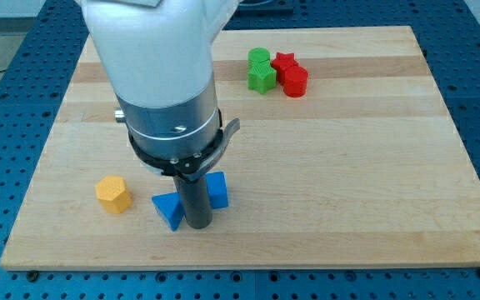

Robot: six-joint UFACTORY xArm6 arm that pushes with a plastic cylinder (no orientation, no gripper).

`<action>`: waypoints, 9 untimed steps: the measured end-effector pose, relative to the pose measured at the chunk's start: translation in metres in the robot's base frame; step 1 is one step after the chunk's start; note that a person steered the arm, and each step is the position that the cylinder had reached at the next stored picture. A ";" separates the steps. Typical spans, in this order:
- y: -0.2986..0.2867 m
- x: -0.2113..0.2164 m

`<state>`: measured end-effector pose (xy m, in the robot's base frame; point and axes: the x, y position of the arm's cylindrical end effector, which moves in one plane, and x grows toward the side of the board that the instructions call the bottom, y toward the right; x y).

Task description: Move the blue cube to the top right of the yellow hexagon

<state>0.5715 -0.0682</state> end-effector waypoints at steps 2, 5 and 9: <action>-0.059 0.000; 0.057 -0.029; 0.006 -0.020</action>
<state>0.5519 -0.0626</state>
